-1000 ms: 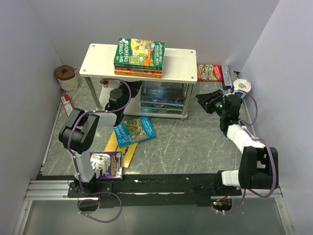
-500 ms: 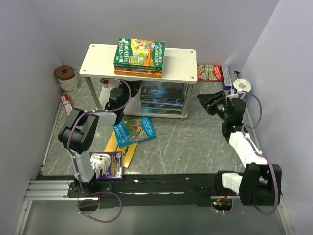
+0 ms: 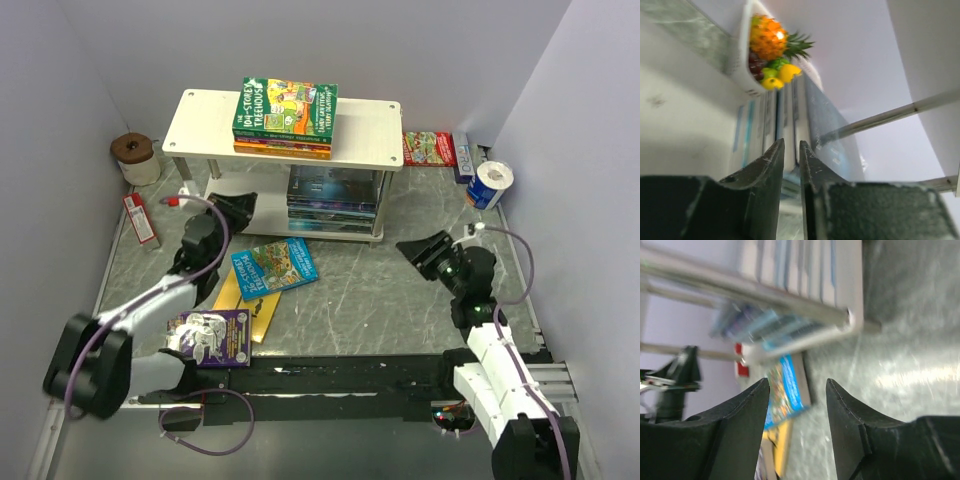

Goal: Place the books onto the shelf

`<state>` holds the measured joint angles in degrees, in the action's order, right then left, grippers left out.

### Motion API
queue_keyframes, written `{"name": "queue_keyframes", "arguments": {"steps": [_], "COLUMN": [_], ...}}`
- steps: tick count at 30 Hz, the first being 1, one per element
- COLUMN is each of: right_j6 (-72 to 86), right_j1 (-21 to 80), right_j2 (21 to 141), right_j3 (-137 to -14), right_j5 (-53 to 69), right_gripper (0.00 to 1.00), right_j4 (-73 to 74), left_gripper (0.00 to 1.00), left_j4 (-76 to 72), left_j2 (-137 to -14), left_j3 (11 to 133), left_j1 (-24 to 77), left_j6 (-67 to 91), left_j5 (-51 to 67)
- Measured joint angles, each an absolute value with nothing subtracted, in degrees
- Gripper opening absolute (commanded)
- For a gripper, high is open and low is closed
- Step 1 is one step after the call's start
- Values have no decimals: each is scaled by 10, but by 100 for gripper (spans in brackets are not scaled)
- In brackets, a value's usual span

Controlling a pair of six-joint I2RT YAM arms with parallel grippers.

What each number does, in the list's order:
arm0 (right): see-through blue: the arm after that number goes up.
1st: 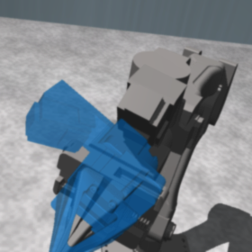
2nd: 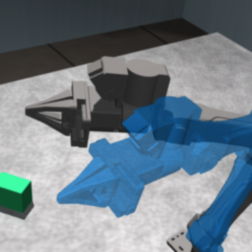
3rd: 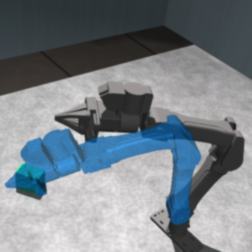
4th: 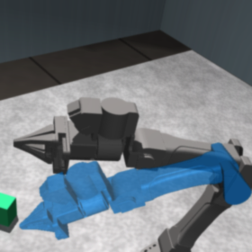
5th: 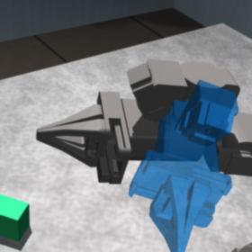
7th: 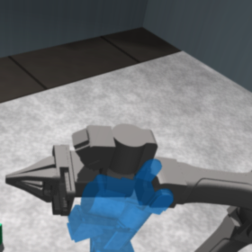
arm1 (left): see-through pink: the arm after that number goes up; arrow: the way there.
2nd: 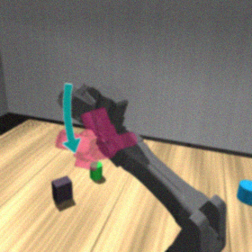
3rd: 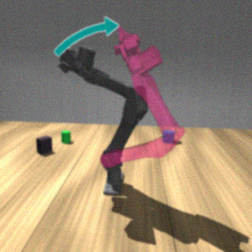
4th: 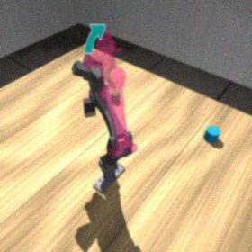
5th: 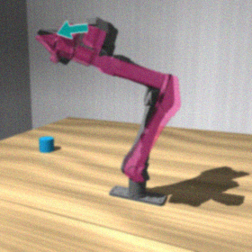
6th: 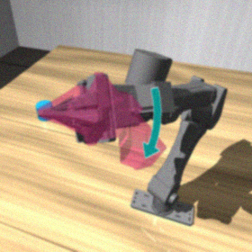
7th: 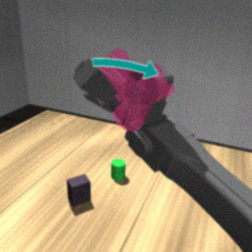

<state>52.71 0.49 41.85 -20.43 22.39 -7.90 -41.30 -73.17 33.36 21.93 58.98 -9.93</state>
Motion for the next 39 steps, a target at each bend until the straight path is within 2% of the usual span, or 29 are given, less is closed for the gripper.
{"name": "queue_keyframes", "arguments": {"steps": [4,7,10,11,12,15,18,23,29,33,39], "right_j6": [500,472,449,444,439,431,430,432,436,439,446], "right_j1": [60,129,181,197,209,253,284,326,343,344,344], "right_j2": [405,401,396,396,397,416,452,484,487,486,498], "right_j3": [-184,-184,-184,-184,-184,-184,-185,-188,-193,-193,-189], "right_j5": [224,223,222,221,218,216,215,203,193,188,180], "right_gripper": [60,61,63,63,63,64,64,64,67,73,86], "right_j4": [-38,-17,-10,-8,-8,-9,-15,-26,-42,-48,-70], "left_gripper": [26,30,49,60,65,67,66,63,64,67,67], "left_j4": [-262,-135,-17,15,38,114,161,181,134,55,-47], "left_j2": [-619,-556,-485,-459,-437,-383,-415,-523,-652,-665,-611], "left_j3": [312,311,293,281,270,236,238,238,249,238,168], "left_j1": [223,227,231,232,233,230,218,181,170,168,165], "left_j6": [589,590,592,596,602,627,644,659,653,645,637], "left_j5": [-126,-137,-144,-150,-155,-183,-206,-216,-197,-152,-69]}}
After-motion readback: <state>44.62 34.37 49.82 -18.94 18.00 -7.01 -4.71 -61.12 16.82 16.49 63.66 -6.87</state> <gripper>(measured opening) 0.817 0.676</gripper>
